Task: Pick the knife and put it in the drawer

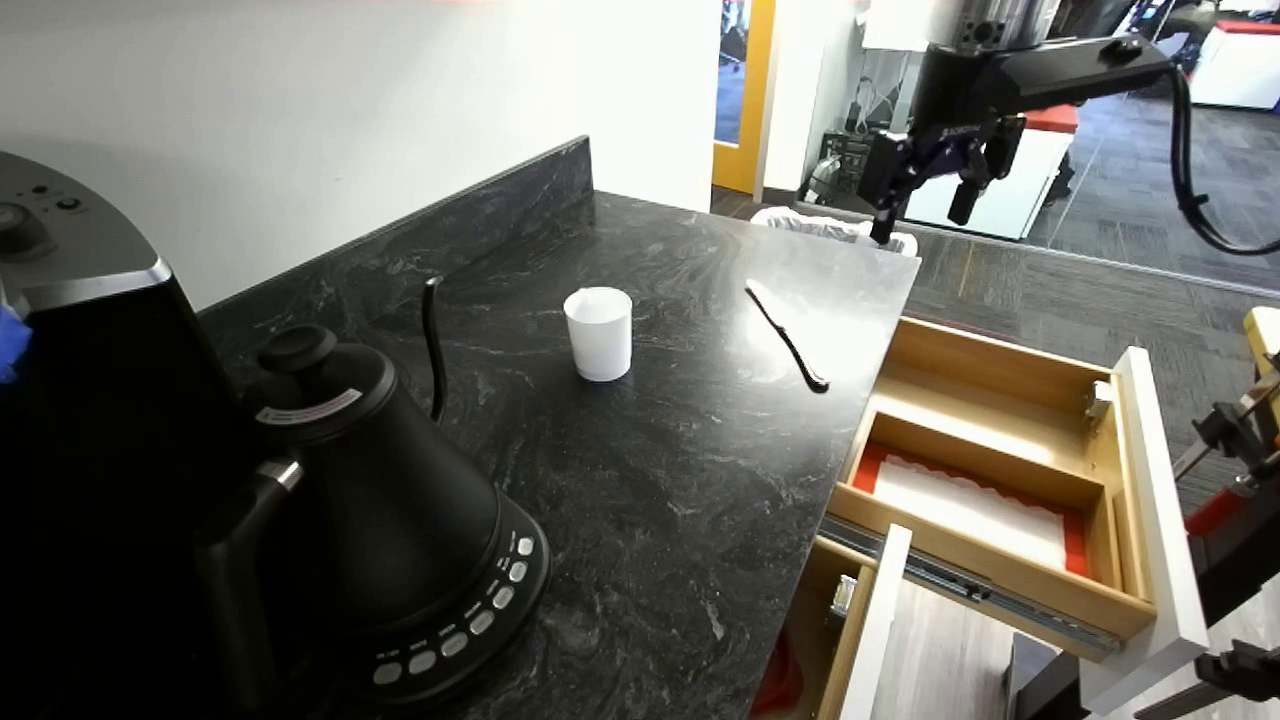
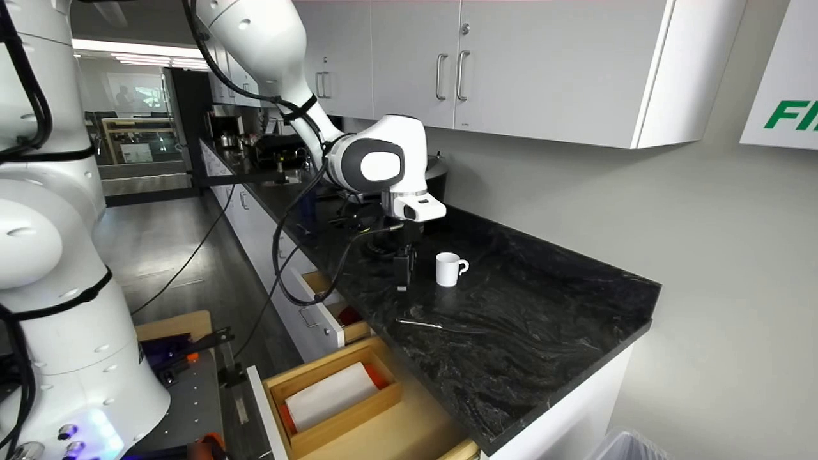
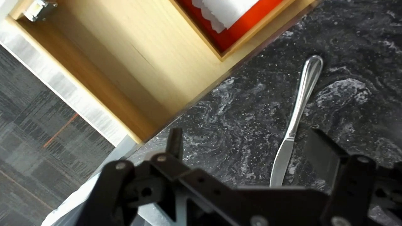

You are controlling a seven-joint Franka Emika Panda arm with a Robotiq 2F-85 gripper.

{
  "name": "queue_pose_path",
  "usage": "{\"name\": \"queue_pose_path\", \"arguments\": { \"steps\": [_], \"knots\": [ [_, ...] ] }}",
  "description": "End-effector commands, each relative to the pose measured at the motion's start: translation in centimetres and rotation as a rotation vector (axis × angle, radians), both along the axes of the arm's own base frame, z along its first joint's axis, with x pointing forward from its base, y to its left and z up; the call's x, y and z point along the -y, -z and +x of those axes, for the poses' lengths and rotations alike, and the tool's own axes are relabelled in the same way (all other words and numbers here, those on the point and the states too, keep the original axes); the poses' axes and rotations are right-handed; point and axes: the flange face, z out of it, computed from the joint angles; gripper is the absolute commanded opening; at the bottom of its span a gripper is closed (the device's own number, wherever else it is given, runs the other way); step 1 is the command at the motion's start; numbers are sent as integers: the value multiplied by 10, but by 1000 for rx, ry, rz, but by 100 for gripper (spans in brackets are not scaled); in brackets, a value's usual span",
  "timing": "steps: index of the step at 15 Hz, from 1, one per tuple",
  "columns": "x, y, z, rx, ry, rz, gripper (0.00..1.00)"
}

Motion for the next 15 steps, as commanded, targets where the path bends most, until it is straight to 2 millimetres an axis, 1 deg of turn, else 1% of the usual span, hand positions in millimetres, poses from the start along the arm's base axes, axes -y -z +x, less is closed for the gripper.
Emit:
{"name": "queue_pose_path", "arguments": {
  "steps": [1,7,15],
  "knots": [
    [-4,4,0,62,55,40,100],
    [-3,8,6,141,58,41,100],
    [-5,11,6,145,46,50,100]
  ]
}}
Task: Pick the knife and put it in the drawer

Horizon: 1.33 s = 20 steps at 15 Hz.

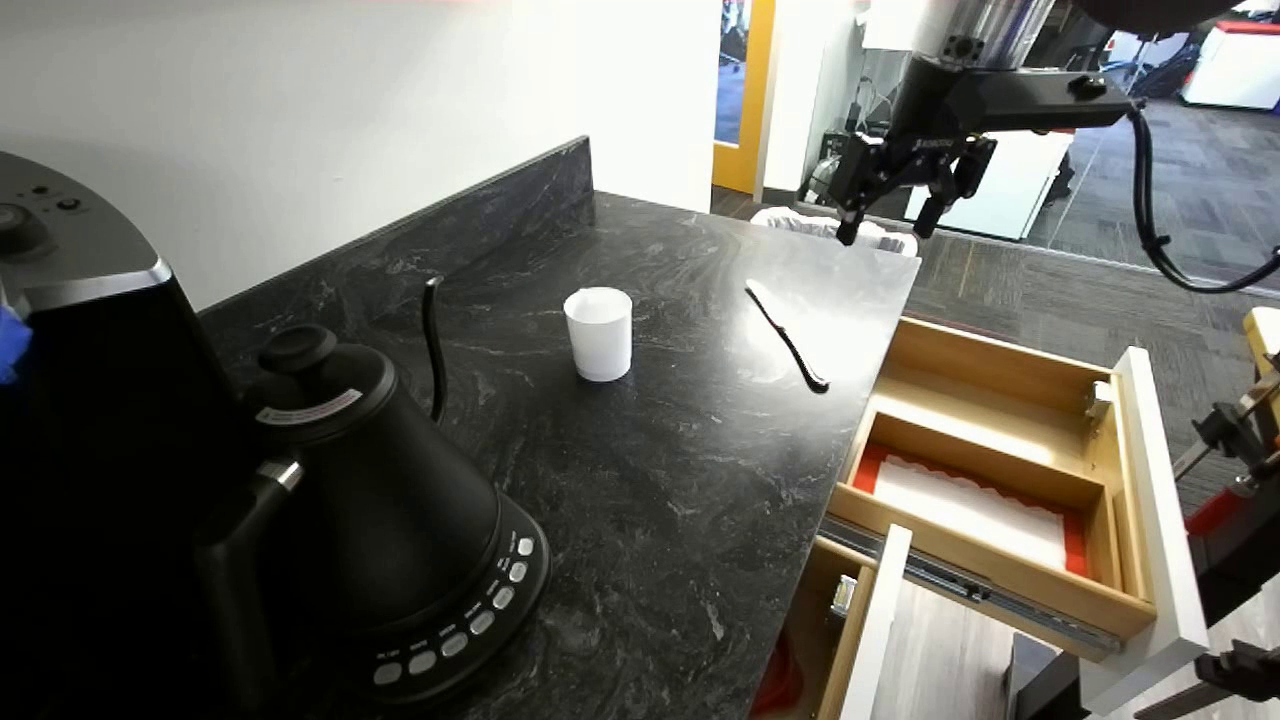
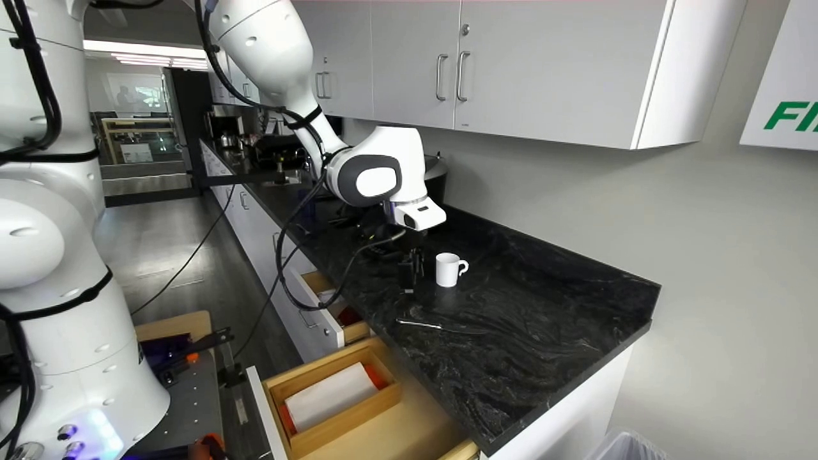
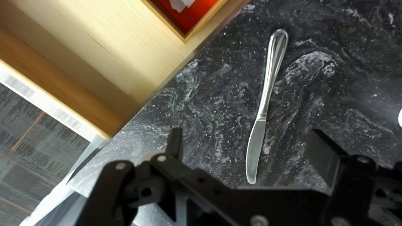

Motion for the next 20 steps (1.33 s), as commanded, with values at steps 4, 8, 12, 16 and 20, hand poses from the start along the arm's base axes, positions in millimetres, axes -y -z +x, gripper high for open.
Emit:
{"name": "queue_pose_path", "arguments": {
  "steps": [4,8,12,16,20],
  "knots": [
    [0,0,0,-2,0,1,100],
    [1,0,0,-3,0,1,100],
    [1,0,0,-3,0,1,100],
    [-1,1,-1,-6,-3,13,100],
    [-24,-39,0,-61,-8,48,100]
  ]
}}
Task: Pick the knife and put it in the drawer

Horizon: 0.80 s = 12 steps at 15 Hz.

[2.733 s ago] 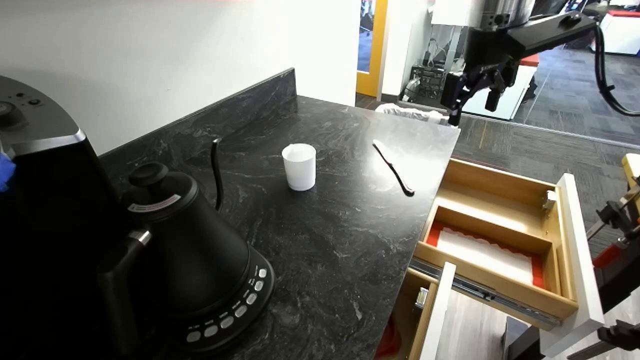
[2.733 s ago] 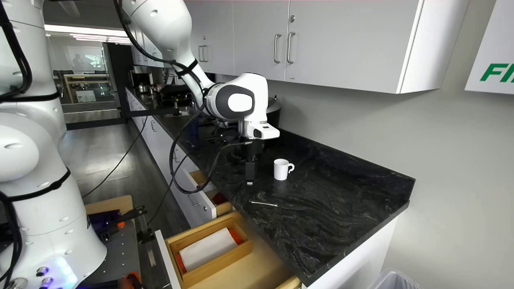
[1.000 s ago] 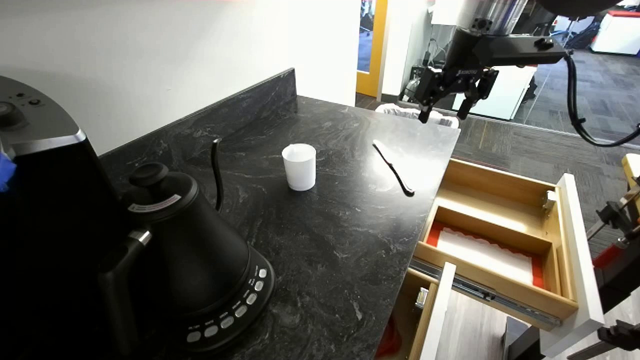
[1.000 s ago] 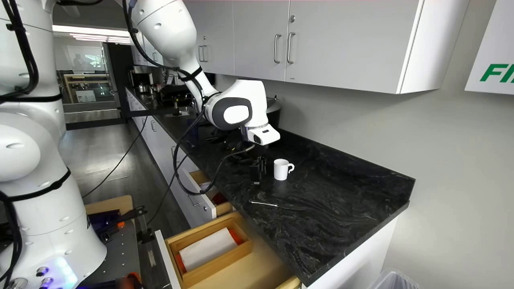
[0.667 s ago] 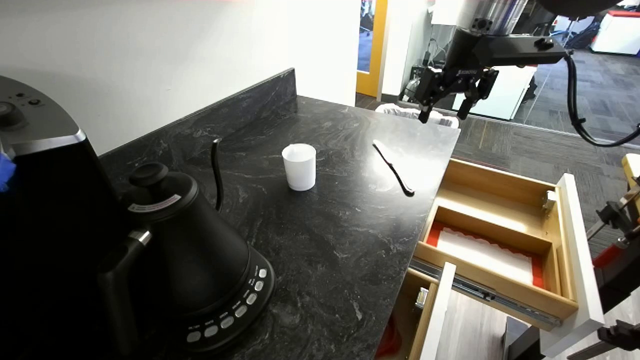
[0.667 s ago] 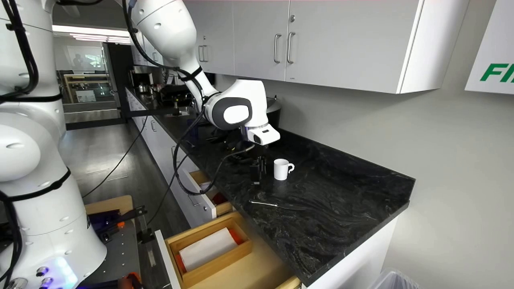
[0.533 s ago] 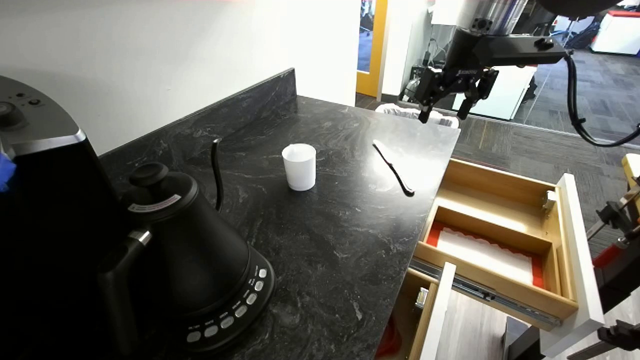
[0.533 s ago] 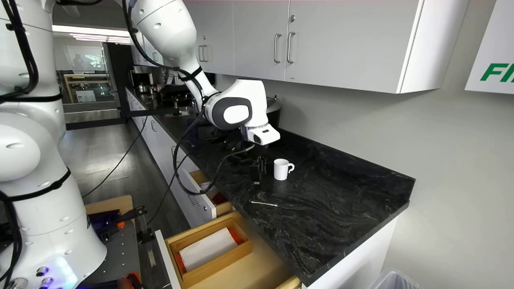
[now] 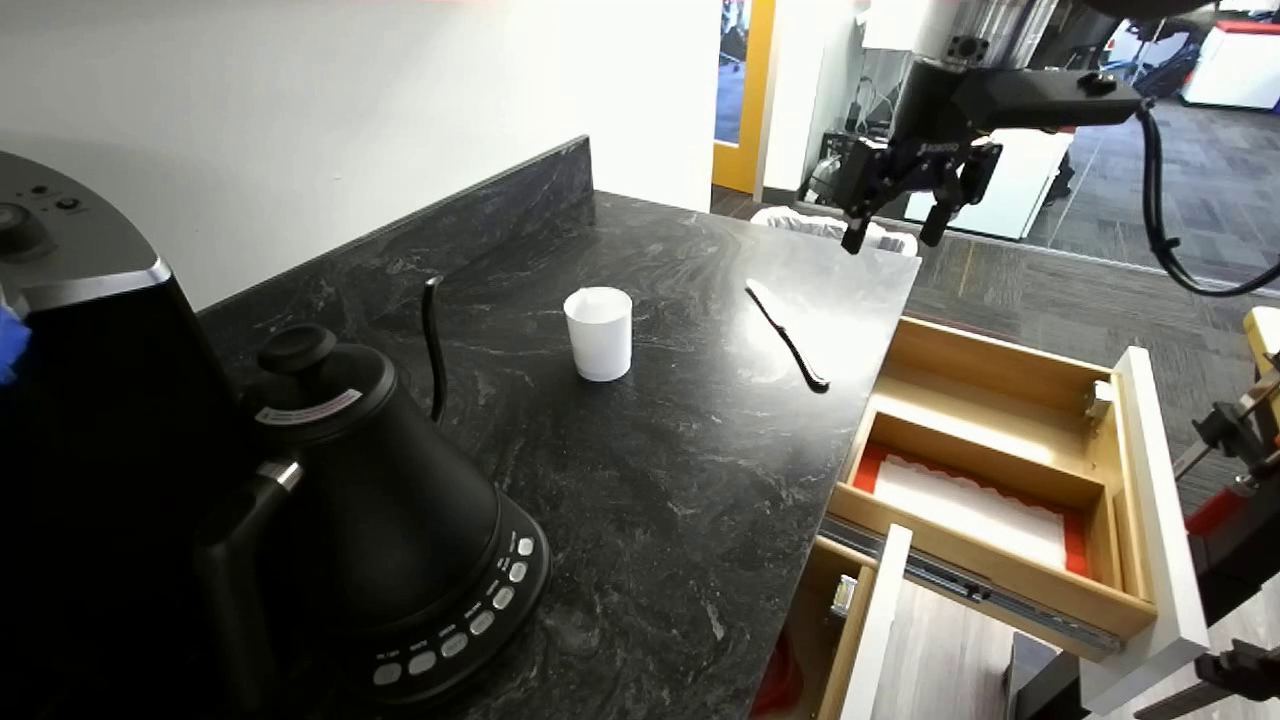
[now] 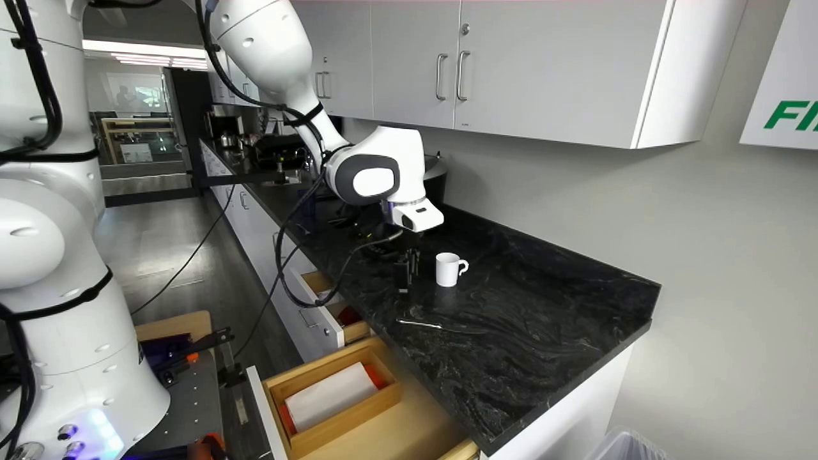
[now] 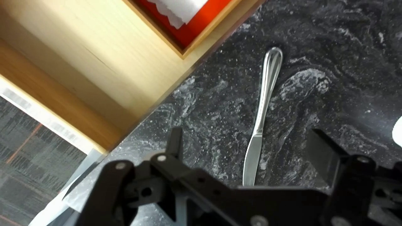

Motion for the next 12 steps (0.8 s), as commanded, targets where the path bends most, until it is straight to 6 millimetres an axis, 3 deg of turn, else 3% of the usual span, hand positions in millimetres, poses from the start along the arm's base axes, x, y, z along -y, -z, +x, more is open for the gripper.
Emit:
{"name": "queue_pose_path", "arguments": {
  "steps": [1,2,3,5,7,9,10,12],
  "knots": [
    [-23,-59,3,-9,-9,5,100],
    [-30,-84,-9,20,-19,-9,100],
    [-36,-102,-8,31,-28,-27,100],
    [-43,-118,-12,29,-26,-30,100],
    [-44,-113,-22,8,-16,3,100],
    [-41,-92,-32,1,-4,33,100],
    [-34,-63,2,-18,11,39,100],
    [-26,-38,10,-24,30,36,100]
  ]
}}
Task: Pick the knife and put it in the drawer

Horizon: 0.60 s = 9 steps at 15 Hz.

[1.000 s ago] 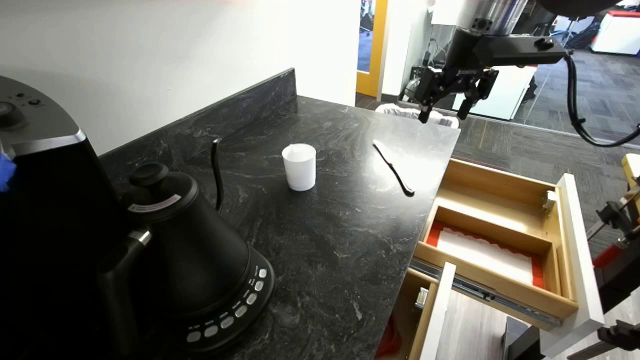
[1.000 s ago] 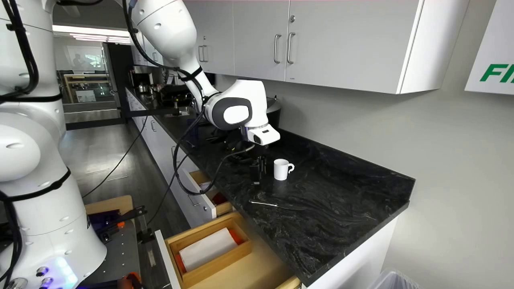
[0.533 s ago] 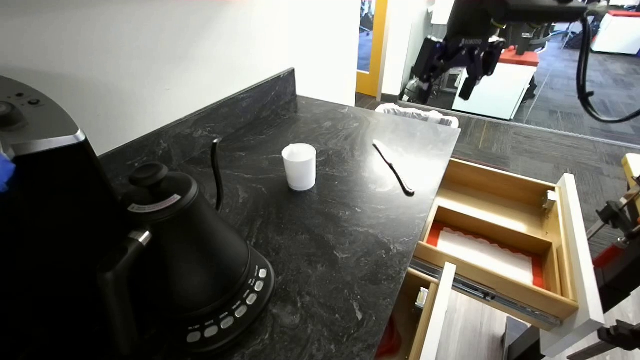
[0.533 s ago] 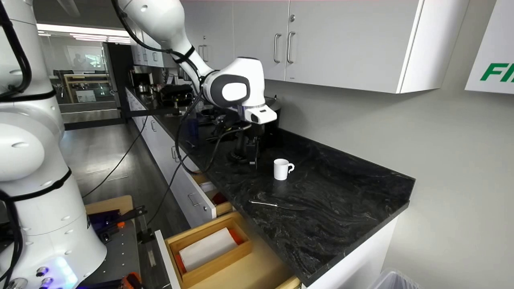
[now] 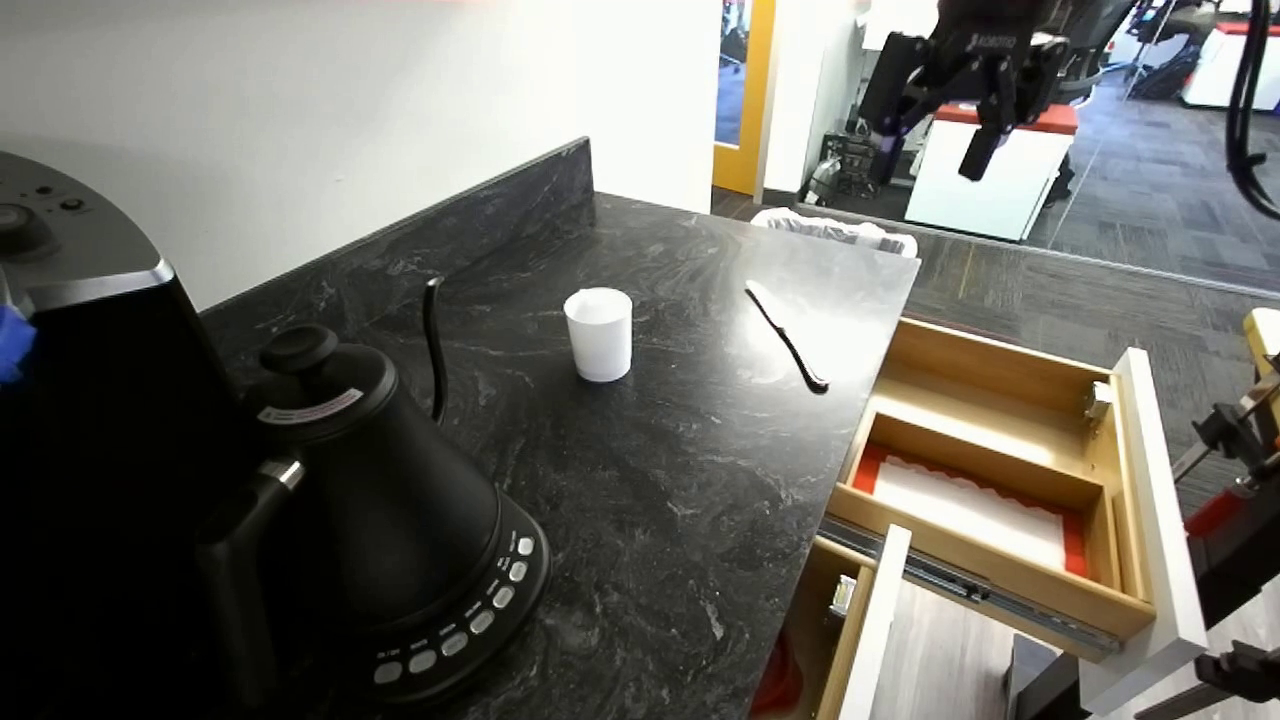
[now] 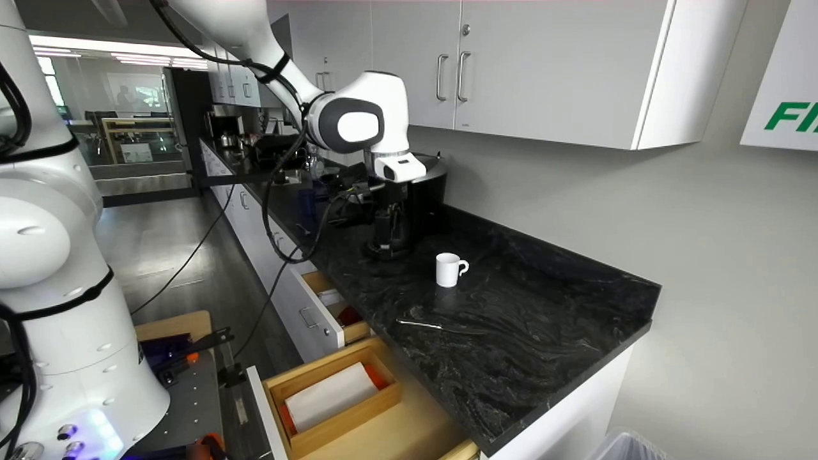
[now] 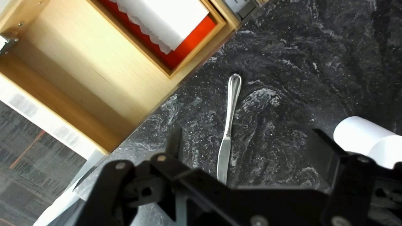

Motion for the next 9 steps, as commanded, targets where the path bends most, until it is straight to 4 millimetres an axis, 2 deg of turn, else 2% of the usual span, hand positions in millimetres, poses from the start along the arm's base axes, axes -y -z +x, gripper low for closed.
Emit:
{"name": "queue_pose_path", "arguments": {
  "steps": [1,4,9],
  "knots": [
    [17,54,29,-14,36,10,100],
    [27,81,46,-2,50,-6,100],
    [36,99,60,14,59,-20,100]
  ]
}}
